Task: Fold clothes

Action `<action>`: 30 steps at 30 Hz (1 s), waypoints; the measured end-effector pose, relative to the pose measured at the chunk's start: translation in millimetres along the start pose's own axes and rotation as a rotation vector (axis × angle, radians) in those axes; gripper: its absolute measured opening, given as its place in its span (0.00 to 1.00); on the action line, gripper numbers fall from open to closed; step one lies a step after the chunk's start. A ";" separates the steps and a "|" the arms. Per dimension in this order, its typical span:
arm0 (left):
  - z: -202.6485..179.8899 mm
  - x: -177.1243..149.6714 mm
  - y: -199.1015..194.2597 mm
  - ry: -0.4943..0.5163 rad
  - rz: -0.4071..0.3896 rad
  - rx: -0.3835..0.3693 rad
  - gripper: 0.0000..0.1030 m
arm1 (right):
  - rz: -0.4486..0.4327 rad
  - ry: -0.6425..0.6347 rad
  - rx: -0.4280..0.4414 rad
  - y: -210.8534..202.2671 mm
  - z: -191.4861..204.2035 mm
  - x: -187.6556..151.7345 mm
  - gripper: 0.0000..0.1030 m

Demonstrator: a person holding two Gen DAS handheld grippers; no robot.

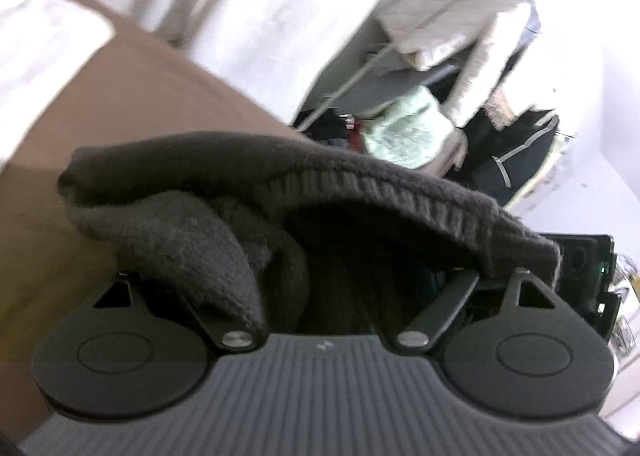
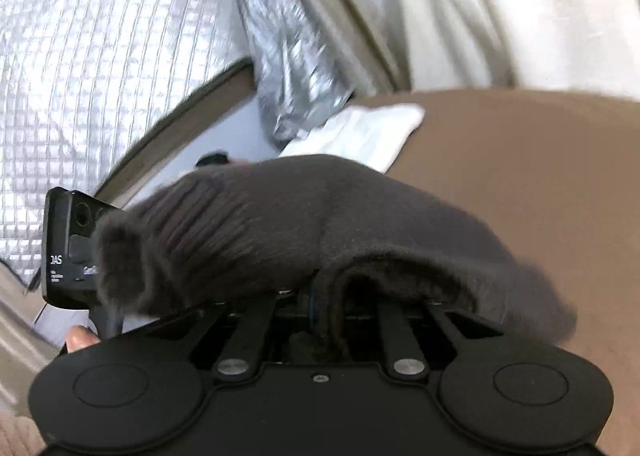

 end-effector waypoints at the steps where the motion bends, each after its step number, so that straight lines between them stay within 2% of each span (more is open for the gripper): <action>1: -2.7 4.1 -2.7 0.017 -0.001 -0.008 0.79 | -0.027 0.011 -0.006 -10.4 -1.5 -1.2 0.15; 4: -7.7 -2.3 2.9 0.053 0.017 -0.031 0.79 | -0.069 0.004 -0.039 -27.3 -3.9 -7.5 0.15; 7: -13.1 -11.9 -6.3 0.075 0.057 -0.057 0.80 | -0.067 -0.017 -0.070 -29.7 -4.6 -13.7 0.15; 13: -0.2 -25.2 -8.6 0.062 0.126 -0.009 0.81 | -0.029 -0.008 -0.055 -11.0 -8.0 -27.1 0.15; 16: -14.8 -5.9 -5.9 0.108 0.153 0.005 0.81 | -0.043 -0.020 -0.053 -19.3 -9.6 -30.9 0.15; 18: -31.0 20.9 -2.7 0.162 0.172 -0.001 0.81 | -0.099 -0.023 -0.057 -31.6 -11.5 -27.5 0.15; 21: -67.8 65.7 14.7 0.274 0.147 0.071 0.82 | -0.214 -0.038 -0.099 -52.2 -12.9 -15.4 0.15; 23: -75.2 96.0 31.4 0.249 0.094 0.233 0.86 | -0.323 0.000 -0.180 -64.3 -26.2 -4.1 0.15; 24: -73.0 108.8 41.5 0.235 0.075 0.355 0.85 | -0.371 0.022 -0.251 -65.3 -38.2 0.8 0.15; 26: -57.5 116.2 52.2 0.239 0.018 0.701 0.85 | -0.370 0.057 -0.475 -55.5 -70.2 6.1 0.17; 27: -51.1 113.3 53.1 0.266 -0.007 0.820 0.87 | -0.346 0.103 -0.576 -51.4 -88.8 4.2 0.25; 28: -42.6 103.4 52.0 0.310 -0.022 0.888 0.89 | -0.312 0.166 -0.663 -48.4 -108.4 -0.6 0.27; 29: -32.4 91.9 50.3 0.331 -0.015 0.908 0.95 | -0.284 0.219 -0.695 -47.6 -125.0 -8.4 0.27; 30: -18.2 81.5 49.8 0.304 0.021 0.888 0.95 | -0.273 0.259 -0.669 -49.2 -138.8 -20.0 0.27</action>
Point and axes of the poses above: each gripper's, at about its wrist camera, not at the fingertips, and y roughly the way its jaws point, z to its left, x to its top, the point moved 5 cm from there along y, roughly the way its jaws point, and after that the axes turned 15 degrees about z, right-handed, at the moved point
